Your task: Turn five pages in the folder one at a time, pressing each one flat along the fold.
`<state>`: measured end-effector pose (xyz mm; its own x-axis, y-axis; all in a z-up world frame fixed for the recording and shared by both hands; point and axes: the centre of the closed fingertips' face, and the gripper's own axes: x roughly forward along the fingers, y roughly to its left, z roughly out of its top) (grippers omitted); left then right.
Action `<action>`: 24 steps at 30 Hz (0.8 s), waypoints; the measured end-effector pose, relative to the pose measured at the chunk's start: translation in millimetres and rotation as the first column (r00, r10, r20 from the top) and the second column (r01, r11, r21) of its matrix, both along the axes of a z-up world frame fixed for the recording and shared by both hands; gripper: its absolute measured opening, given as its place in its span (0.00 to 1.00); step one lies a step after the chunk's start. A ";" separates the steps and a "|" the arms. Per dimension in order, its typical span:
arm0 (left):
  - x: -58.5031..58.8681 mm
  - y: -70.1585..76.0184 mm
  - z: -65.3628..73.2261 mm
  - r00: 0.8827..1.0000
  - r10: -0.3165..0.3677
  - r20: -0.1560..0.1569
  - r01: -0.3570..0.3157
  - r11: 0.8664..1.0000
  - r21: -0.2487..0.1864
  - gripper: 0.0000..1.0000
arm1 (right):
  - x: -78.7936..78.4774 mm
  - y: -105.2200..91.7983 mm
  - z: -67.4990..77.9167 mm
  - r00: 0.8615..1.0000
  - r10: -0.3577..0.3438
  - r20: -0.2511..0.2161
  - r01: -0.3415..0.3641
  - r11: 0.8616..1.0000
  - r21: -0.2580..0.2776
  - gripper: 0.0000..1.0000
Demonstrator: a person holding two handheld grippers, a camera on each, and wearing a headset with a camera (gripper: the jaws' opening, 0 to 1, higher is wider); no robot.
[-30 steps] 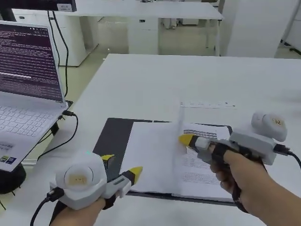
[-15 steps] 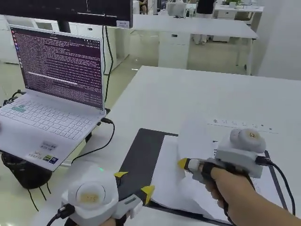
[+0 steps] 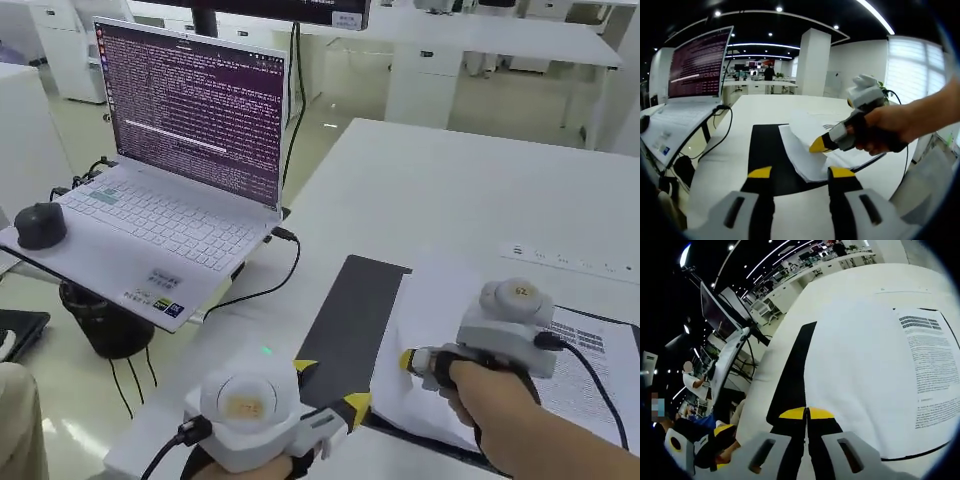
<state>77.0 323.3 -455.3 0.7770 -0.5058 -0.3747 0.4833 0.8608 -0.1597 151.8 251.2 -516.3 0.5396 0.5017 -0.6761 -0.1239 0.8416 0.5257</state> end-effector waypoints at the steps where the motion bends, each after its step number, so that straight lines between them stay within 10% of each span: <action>1: -0.1 0.2 -0.5 1.000 -0.003 -0.002 0.003 1.000 0.001 0.42 | 0.5 1.2 -2.0 1.000 0.000 -0.002 0.000 1.000 0.000 0.00; 24: 0.8 3.1 -19.7 0.998 -0.003 -0.056 0.004 1.000 0.012 0.42 | -6.7 18.3 -40.2 0.998 0.015 -0.060 -0.013 0.999 0.034 0.02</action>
<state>77.8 326.4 -475.0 0.7531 -0.5035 -0.4234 0.4767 0.8612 -0.1762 145.1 269.5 -556.5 0.4908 0.5320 -0.6900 -0.1028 0.8218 0.5605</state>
